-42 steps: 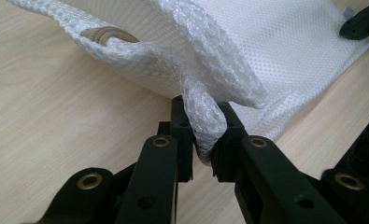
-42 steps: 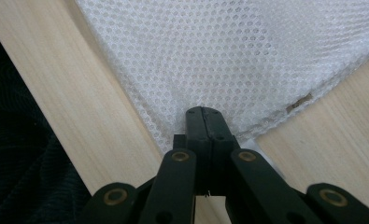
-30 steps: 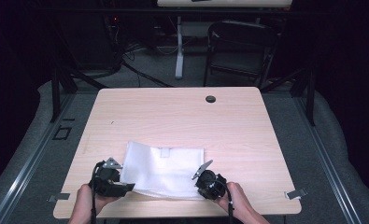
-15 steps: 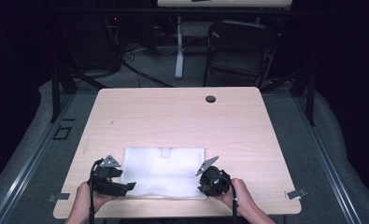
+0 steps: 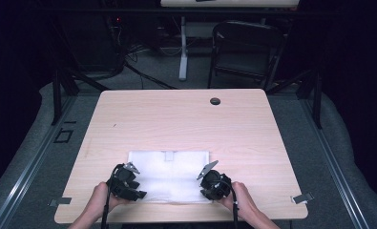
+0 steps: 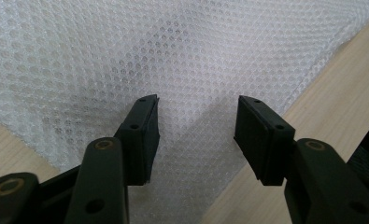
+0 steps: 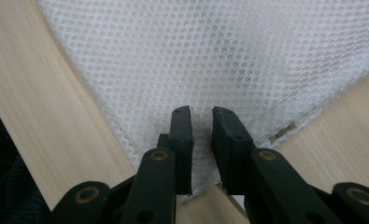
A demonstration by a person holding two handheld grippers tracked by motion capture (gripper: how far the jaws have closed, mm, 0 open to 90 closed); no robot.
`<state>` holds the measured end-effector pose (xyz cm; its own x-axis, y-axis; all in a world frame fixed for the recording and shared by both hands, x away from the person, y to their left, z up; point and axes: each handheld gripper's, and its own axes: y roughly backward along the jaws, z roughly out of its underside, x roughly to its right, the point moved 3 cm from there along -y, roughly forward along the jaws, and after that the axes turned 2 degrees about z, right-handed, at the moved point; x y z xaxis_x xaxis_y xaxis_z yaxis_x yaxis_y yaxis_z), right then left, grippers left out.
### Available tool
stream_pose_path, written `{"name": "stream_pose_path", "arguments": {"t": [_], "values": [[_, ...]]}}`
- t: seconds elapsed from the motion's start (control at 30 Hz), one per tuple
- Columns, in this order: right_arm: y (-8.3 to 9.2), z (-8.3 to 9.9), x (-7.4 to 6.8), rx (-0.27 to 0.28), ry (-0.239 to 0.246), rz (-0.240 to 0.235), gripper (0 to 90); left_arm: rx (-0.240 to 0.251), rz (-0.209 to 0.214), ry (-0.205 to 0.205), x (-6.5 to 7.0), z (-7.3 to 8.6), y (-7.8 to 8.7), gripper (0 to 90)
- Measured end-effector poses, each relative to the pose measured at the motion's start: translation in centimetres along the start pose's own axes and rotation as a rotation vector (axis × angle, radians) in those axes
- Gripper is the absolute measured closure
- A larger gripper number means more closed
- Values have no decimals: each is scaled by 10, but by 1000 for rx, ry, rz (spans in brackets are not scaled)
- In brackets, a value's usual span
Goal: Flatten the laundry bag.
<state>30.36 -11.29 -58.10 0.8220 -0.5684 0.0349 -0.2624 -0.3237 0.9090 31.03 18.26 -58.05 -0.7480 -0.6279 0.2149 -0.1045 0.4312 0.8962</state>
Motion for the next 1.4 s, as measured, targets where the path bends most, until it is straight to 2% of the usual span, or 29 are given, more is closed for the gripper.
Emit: {"name": "stream_pose_path", "arguments": {"t": [0.1, 0.13, 0.17, 0.2, 0.27, 0.3, 0.33, 0.4, 0.43, 0.5, 0.6, 0.67, 0.8, 0.87, 0.93, 1.0, 1.03, 1.1, 1.17, 1.23, 1.3, 1.33, 1.4], "values": [[1, 2, 2, -1, -16, -1, 786, -1, 6, -12, 4, 0, -1, 508], [1, 3, 3, 1, -16, 2, 787, 8, -14, -18, 6, -1, -2, 508], [2, 4, 4, -2, -16, -1, 787, 4, 1, -25, 7, -1, -3, 507], [2, 5, 4, 2, -22, -2, 786, 2, -2, -29, 7, -1, -2, 503], [2, 6, 5, 2, -14, 0, 773, 7, 7, -30, 7, -1, -1, 483], [3, 5, 5, 6, -6, -6, 751, 13, -2, -31, 6, -1, 1, 459], [5, 5, 5, 25, -1, -3, 713, 25, -6, -35, 6, -1, 4, 431], [12, 4, 3, 46, 10, -11, 693, 83, 9, -43, 8, -1, 12, 426], [17, 4, -2, 77, 17, -21, 683, 117, 18, -46, 11, -1, 16, 406], [19, 5, -4, 80, 21, -29, 675, 133, 33, -73, 17, 0, 20, 404], [21, 5, -9, 67, 52, -39, 632, 119, 55, -115, 26, 3, 17, 391], [17, 6, -13, 57, 57, -48, 609, 91, 59, -148, 31, 3, 13, 390], [11, 7, -16, 16, 62, -56, 565, 53, 49, -167, 33, 0, 4, 411], [7, 8, -14, -5, 64, -61, 544, 16, 35, -181, 30, -3, -3, 449], [6, 8, -14, -12, 64, -65, 550, -13, 22, -183, 29, -4, -9, 487], [5, 9, -14, -18, 63, -59, 570, -9, 7, -181, 29, -4, -9, 507], [4, 9, -13, -19, 67, -53, 607, -3, -5, -175, 28, -4, -9, 554], [4, 9, -13, -16, 64, -55, 632, -7, -9, -170, 27, -4, -9, 576], [5, 9, -10, -16, 57, -52, 700, -9, -26, -181, 27, -4, -9, 632], [5, 9, -10, -20, 55, -47, 722, -12, -47, -193, 28, -5, -10, 649], [4, 8, -11, -14, 51, -58, 793, -10, -59, -198, 29, -5, -10, 688], [4, 8, -10, -21, 50, -56, 798, -16, -59, -202, 28, -6, -10, 702], [4, 7, -10, -19, 34, -64, 820, -15, -63, -187, 26, -7, -10, 740]]}}
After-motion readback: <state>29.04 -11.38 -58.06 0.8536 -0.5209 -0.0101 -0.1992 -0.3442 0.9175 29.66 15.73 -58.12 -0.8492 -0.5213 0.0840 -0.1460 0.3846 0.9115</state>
